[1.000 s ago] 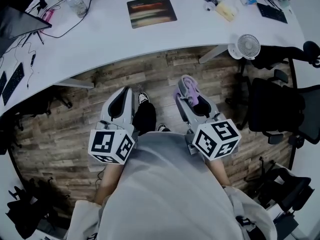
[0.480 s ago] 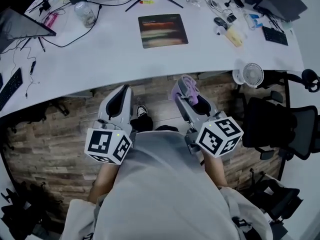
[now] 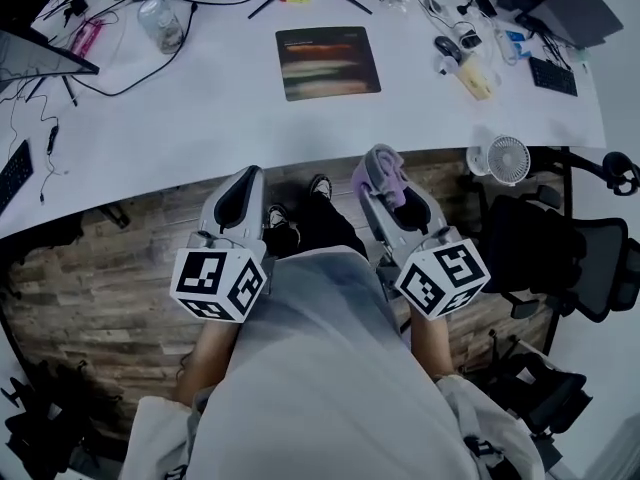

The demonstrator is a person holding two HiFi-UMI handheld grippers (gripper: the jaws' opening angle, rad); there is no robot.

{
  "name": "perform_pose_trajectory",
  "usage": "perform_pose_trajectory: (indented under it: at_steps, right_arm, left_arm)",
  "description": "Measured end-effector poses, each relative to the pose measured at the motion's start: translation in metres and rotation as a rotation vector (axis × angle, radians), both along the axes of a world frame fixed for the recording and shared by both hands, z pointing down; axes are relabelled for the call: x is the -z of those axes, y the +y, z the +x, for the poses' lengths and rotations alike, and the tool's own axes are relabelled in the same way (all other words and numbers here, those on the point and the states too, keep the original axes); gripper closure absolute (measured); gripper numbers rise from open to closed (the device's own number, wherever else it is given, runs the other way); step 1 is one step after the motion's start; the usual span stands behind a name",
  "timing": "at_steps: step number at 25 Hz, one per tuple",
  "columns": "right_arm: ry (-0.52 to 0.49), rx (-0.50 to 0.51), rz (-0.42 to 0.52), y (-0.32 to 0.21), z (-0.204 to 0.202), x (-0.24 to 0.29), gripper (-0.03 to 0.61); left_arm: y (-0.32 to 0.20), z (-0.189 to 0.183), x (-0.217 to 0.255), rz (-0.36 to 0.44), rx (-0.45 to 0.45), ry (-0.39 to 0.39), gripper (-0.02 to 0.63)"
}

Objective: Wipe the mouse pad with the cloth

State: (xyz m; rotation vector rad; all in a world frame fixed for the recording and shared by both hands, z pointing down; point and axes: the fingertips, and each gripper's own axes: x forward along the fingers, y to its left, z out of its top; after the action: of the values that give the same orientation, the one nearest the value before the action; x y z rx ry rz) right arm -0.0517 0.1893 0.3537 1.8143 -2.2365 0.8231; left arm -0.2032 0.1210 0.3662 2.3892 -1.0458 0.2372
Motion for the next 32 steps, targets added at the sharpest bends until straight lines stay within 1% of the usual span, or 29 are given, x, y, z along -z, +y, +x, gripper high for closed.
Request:
perform_pose_trajectory:
  at_steps: [3,5,7,11,14,17,20,22,27,32]
  right_arm:
    - [0.027,-0.012,-0.011,-0.017,0.015,-0.005,0.410]
    - [0.054,-0.007,-0.007,-0.032,0.025,-0.007,0.410]
    - [0.055,-0.003,0.003,-0.050,0.036,-0.006,0.410]
    - [0.060,0.030,0.020,-0.087,0.055,0.000,0.408]
    - [0.049,0.055,0.031,-0.114,0.073,0.000,0.408]
    - [0.037,0.090,0.015,-0.138,0.087,-0.007,0.405]
    - [0.036,0.124,0.005,-0.164,0.100,-0.011,0.399]
    - [0.024,0.134,-0.007,-0.182,0.109,-0.015,0.399]
    - [-0.024,0.161,-0.045,-0.217,0.131,-0.029,0.407]
    - [-0.052,0.216,-0.049,-0.246,0.136,-0.041,0.408]
  left_arm:
    - [-0.011,0.010,-0.003,0.004,-0.009,-0.021,0.614]
    - [-0.022,0.017,-0.004,0.016,-0.013,-0.053,0.614]
    - [-0.037,0.024,-0.006,0.014,-0.011,-0.077,0.614]
    - [-0.070,0.040,-0.001,0.009,0.014,-0.086,0.614]
    - [-0.094,0.053,0.000,0.013,0.042,-0.107,0.614]
    - [-0.114,0.069,-0.004,0.011,0.047,-0.127,0.614]
    - [-0.135,0.085,-0.004,0.005,0.039,-0.117,0.614]
    - [-0.148,0.092,-0.007,-0.001,0.053,-0.120,0.614]
    - [-0.164,0.111,-0.023,-0.035,0.097,-0.162,0.614]
    - [-0.177,0.118,-0.042,-0.060,0.148,-0.207,0.614]
